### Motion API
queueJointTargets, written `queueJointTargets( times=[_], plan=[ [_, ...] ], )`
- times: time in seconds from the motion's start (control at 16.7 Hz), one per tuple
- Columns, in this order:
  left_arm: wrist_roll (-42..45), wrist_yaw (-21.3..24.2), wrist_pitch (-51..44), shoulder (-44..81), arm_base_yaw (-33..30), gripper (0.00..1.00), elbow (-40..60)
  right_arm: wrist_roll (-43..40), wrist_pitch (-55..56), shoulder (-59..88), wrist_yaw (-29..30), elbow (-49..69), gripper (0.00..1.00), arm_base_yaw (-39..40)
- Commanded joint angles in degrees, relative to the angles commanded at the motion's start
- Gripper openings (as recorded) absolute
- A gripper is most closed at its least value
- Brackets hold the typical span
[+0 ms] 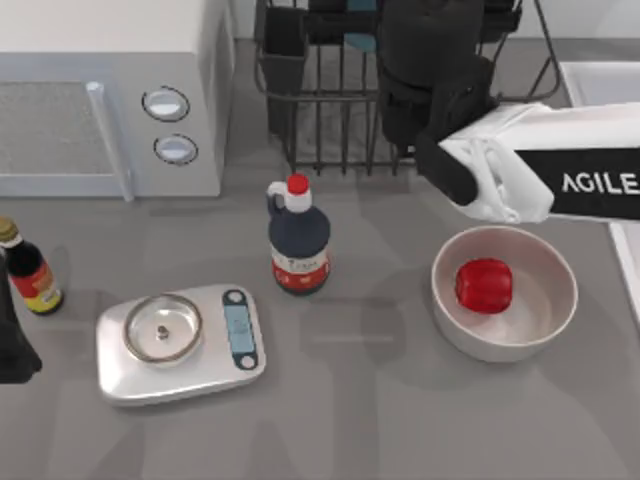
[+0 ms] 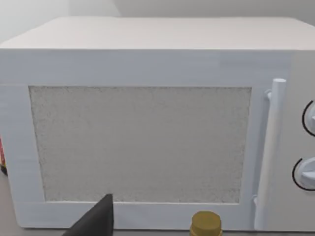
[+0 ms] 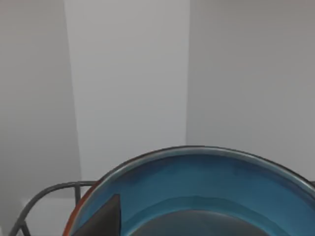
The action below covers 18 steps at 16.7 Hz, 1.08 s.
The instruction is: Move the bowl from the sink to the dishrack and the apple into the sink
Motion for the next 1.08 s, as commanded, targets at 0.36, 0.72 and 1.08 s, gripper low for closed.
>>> queueJointTargets(
  times=[0.36,0.72,1.08],
  plan=[
    [0.00,0.00,0.00,0.00,0.00,1.00,0.00,0.04,-5.19,-5.99,-3.40,-5.44,1.00,-4.12],
    [0.00,0.00,0.00,0.00,0.00,1.00,0.00,0.04,-21.42,-32.85,-14.23,-24.89,1.00,-17.10],
    [0.00,0.00,0.00,0.00,0.00,1.00,0.00,-0.22,-35.24,-73.88,-26.36,-48.56,1.00,-29.12]
  ],
)
